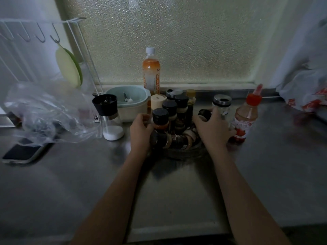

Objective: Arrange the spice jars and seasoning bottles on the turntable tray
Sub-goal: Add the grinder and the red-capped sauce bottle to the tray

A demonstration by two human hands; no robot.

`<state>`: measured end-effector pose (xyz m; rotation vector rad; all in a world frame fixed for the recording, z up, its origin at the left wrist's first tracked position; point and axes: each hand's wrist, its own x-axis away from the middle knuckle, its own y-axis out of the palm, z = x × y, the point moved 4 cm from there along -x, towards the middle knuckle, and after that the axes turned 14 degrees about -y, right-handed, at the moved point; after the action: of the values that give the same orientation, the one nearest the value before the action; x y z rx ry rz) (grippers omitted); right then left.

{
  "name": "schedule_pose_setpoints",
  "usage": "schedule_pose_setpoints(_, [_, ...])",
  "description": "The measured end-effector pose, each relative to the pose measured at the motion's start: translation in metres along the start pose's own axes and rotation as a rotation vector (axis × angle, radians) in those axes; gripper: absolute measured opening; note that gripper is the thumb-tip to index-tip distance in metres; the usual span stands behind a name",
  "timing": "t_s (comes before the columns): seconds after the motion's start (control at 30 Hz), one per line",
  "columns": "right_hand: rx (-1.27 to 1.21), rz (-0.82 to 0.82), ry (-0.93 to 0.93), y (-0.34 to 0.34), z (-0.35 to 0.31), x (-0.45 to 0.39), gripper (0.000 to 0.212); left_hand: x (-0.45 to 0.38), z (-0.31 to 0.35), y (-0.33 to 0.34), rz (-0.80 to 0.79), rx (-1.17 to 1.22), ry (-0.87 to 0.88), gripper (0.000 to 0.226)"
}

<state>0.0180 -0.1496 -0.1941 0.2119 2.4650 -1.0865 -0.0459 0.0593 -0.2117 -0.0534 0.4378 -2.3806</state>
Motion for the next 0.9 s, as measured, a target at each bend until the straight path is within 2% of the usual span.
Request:
schedule_pose_setpoints(0.07, [-0.241, 0.209, -0.106, -0.007, -0.003, 0.004, 0.044, -0.001, 0.0, 0.0, 0.004, -0.002, -0.002, 0.02])
schedule_pose_setpoints(0.13, [-0.278, 0.321, -0.283, -0.013, -0.01, 0.005, 0.04, -0.002, -0.001, 0.001, 0.005, 0.003, 0.0, 0.02])
schedule_pose_setpoints(0.23, [-0.232, 0.287, -0.381, -0.008, -0.011, -0.001, 0.044, -0.002, -0.002, 0.001, 0.003, 0.006, -0.012, 0.021])
schedule_pose_setpoints(0.4, [-0.22, 0.171, -0.288, 0.006, 0.005, -0.007, 0.065, -0.004, -0.005, 0.001, 0.014, 0.014, -0.012, 0.02])
schedule_pose_setpoints(0.47, [-0.22, 0.224, -0.303, -0.004, 0.0, -0.006, 0.054, -0.004, -0.005, 0.001, 0.013, 0.02, -0.011, 0.021])
schedule_pose_setpoints(0.53, [-0.286, 0.288, -0.445, -0.019, -0.013, 0.001, 0.025, -0.004, -0.004, 0.002, 0.006, 0.022, -0.007, 0.021])
schedule_pose_setpoints(0.6, [-0.4, 0.137, -0.611, -0.024, -0.029, 0.011, 0.011, -0.005, -0.004, 0.002, 0.009, 0.028, 0.0, 0.021])
schedule_pose_setpoints(0.67, [-0.399, -0.176, -0.637, -0.018, -0.044, 0.024, 0.017, -0.005, -0.003, 0.002, 0.011, 0.025, 0.004, 0.02])
schedule_pose_setpoints(0.73, [-0.259, -0.44, -0.612, -0.007, -0.048, 0.036, 0.02, -0.005, -0.003, 0.002, 0.011, 0.016, 0.006, 0.021])
schedule_pose_setpoints(0.8, [-0.105, -0.509, -0.643, -0.001, -0.046, 0.041, 0.034, -0.006, -0.002, 0.002, 0.007, 0.022, 0.012, 0.021])
schedule_pose_setpoints(0.9, [-0.001, -0.507, -0.707, 0.004, -0.04, 0.044, 0.055, -0.006, -0.002, 0.002, 0.009, 0.016, 0.022, 0.022])
